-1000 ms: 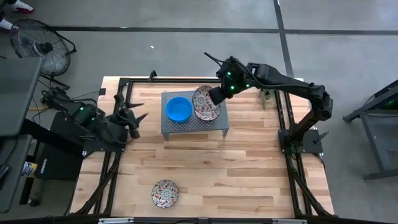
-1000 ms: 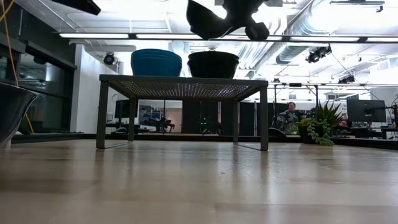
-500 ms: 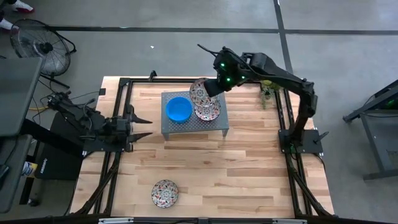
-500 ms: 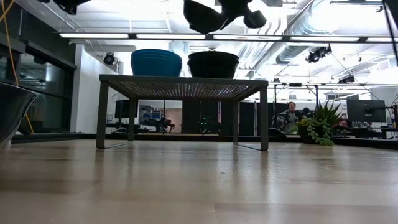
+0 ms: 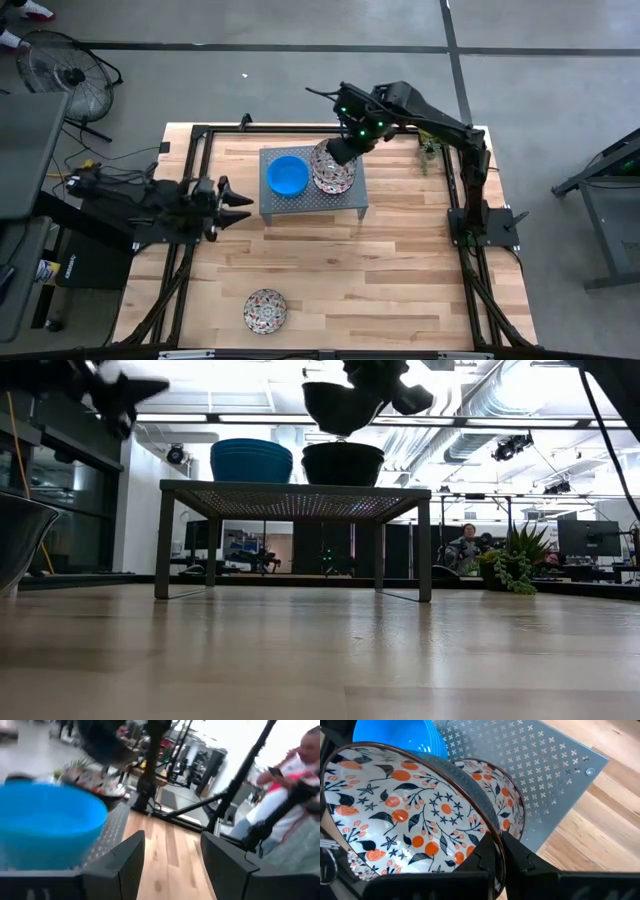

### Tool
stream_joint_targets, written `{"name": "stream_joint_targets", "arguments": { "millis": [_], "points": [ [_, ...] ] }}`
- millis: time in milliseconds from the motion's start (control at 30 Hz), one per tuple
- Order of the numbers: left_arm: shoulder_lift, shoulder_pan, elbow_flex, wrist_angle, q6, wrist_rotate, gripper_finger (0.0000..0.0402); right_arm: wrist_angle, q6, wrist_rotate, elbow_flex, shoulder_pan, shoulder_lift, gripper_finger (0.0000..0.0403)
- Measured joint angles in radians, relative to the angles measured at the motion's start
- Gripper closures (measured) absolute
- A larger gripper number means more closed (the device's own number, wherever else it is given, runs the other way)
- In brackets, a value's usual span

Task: Pick & Place Mini bowls
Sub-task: Stack the white bowl on top of the white bowls on the shelf

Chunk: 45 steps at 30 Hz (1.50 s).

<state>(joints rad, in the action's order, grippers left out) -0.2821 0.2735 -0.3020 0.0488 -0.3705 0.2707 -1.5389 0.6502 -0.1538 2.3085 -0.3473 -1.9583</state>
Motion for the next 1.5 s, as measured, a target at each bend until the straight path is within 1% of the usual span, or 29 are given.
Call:
{"name": "stream_joint_targets", "arguments": {
  "millis": [67, 233, 433, 733, 867, 1000, 1167, 1500],
  "points": [
    [-0.001, -0.03, 0.022, 0.002, -0.052, -0.01, 0.0212, -0.004, 0.002, 0.011, 0.0, 0.0, 0.0, 0.0402],
    [-0.002, -0.094, 0.059, 0.0, -0.063, -0.063, 0.0212, -0.036, -0.001, 0.022, 0.001, 0.0, -0.009, 0.0402],
    [0.007, -0.167, 0.06, 0.005, -0.02, -0.137, 0.0212, -0.033, 0.004, 0.036, 0.001, 0.0, -0.019, 0.0402],
    [0.082, -0.292, 0.059, -0.004, 0.032, -0.203, 0.0212, -0.029, 0.003, 0.033, 0.0, 0.008, -0.05, 0.0402],
    [0.118, -0.341, 0.059, -0.048, 0.033, -0.233, 0.0212, -0.032, 0.001, 0.033, 0.0, 0.007, -0.059, 0.0402],
    [0.143, -0.375, 0.059, -0.091, 0.029, -0.239, 0.0212, -0.032, 0.004, 0.032, 0.0, 0.007, -0.06, 0.0402],
    [0.151, -0.407, 0.059, -0.106, 0.029, -0.239, 0.0212, -0.032, 0.033, 0.019, 0.0, 0.007, -0.06, 0.0402],
    [0.151, -0.427, 0.059, -0.106, 0.032, -0.238, 0.0212, -0.032, 0.081, 0.002, 0.0, 0.008, -0.06, 0.0402]
  ]
}}
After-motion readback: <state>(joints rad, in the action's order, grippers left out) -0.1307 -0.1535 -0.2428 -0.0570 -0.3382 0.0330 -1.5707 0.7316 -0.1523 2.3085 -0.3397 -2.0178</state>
